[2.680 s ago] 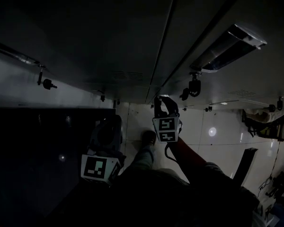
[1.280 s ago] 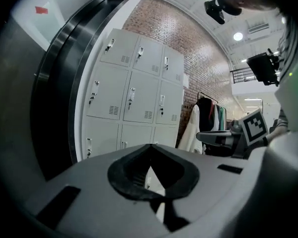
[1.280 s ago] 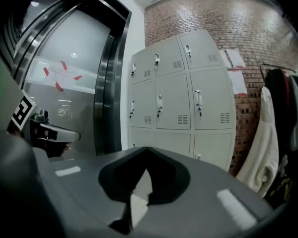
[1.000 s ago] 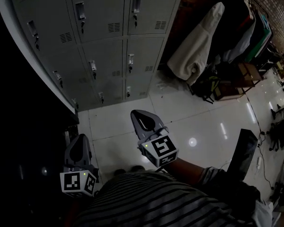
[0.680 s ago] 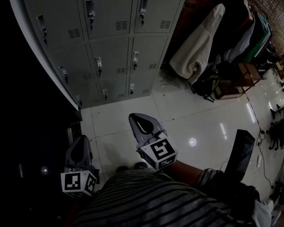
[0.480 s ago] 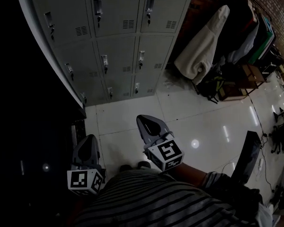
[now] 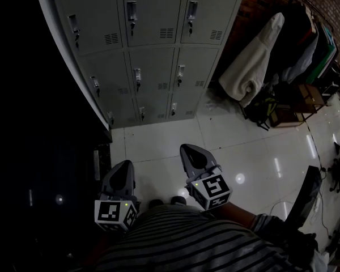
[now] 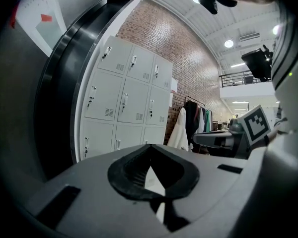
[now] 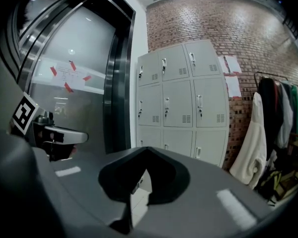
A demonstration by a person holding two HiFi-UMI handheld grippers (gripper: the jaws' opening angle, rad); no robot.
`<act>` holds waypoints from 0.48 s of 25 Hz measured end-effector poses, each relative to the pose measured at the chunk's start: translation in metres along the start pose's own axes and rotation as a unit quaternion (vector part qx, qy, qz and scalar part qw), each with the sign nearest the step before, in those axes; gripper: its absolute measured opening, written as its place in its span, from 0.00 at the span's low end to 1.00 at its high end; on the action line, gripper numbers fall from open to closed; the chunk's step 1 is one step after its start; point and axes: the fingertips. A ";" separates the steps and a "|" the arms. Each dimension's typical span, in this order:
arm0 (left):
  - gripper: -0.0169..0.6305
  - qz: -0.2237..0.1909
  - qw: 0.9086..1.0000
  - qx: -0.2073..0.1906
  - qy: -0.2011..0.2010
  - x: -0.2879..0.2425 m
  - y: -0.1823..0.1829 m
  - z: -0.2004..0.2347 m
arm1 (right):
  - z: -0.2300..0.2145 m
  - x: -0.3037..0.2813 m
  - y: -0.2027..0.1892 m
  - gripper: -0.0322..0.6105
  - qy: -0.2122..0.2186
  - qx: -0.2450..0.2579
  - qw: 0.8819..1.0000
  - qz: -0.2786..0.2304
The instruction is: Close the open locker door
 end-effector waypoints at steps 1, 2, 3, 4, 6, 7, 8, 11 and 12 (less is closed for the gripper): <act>0.03 0.000 1.000 -0.002 -0.003 -0.002 0.000 -0.001 | -0.001 0.001 0.000 0.05 -0.002 -0.001 1.000 0.000; 0.03 -0.001 1.000 -0.003 -0.005 -0.003 0.000 -0.002 | -0.002 0.001 -0.001 0.05 -0.004 -0.001 1.000 0.000; 0.03 -0.002 1.000 -0.004 -0.007 -0.004 0.002 -0.002 | -0.003 0.001 -0.001 0.05 -0.006 -0.001 1.000 0.000; 0.03 -0.004 1.000 -0.005 -0.008 -0.006 0.003 -0.002 | -0.003 0.000 -0.001 0.05 -0.007 -0.001 1.000 0.000; 0.03 -0.004 1.000 -0.005 -0.008 -0.007 0.004 -0.001 | -0.004 -0.002 0.000 0.05 -0.006 0.001 1.000 0.000; 0.03 -0.002 1.000 -0.005 -0.007 -0.007 0.004 -0.001 | -0.004 -0.003 0.000 0.05 -0.004 0.002 1.000 0.001; 0.03 -0.002 1.000 -0.006 -0.006 -0.008 0.004 0.000 | -0.003 -0.005 0.001 0.05 -0.002 0.003 1.000 0.001; 0.03 -0.009 1.000 -0.008 -0.002 -0.009 0.006 0.001 | 0.001 -0.011 0.000 0.05 0.010 0.004 1.000 0.003; 0.03 -0.010 1.000 -0.007 0.000 -0.009 0.006 0.002 | 0.002 -0.012 0.000 0.05 0.014 0.004 1.000 0.003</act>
Point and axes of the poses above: the fingertips, and each gripper's own axes: x backward along the fingers, z to its left, y out of its top, and after that the axes turned 2 degrees about y, right-handed
